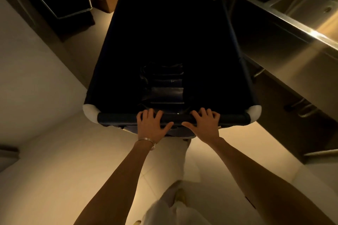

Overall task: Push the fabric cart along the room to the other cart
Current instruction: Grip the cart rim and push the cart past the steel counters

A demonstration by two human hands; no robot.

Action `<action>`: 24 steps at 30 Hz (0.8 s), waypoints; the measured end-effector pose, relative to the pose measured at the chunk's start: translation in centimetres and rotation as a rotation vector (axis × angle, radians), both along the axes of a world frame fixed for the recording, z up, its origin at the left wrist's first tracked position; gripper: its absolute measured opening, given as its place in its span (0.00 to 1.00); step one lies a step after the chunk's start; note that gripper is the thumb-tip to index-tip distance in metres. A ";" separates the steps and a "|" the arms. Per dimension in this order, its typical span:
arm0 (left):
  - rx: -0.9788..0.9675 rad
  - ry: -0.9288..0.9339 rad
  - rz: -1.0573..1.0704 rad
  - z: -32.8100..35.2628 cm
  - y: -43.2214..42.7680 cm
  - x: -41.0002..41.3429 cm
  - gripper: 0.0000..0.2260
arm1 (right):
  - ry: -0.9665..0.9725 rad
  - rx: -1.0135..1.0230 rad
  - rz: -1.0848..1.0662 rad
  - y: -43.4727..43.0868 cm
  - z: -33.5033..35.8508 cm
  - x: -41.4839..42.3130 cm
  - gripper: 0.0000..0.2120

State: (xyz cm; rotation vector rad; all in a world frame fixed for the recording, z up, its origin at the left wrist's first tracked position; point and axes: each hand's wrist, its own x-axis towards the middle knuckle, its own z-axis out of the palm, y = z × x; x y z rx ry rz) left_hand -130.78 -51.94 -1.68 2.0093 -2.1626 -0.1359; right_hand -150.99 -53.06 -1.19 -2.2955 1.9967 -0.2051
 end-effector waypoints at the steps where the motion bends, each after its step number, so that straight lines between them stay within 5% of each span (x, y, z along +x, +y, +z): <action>1: 0.007 -0.001 0.010 0.0 -0.6 -0.4 0.29 | -0.002 0.005 0.017 -1.1 0.1 -0.4 0.39; 15: 0.077 -0.010 0.123 0.3 -12.8 -3.3 0.24 | 0.030 0.108 0.219 -18.5 0.8 -3.4 0.47; 24: 0.004 -0.037 0.250 -0.2 -23.3 -2.6 0.19 | 0.084 0.170 0.337 -31.6 1.4 -1.5 0.40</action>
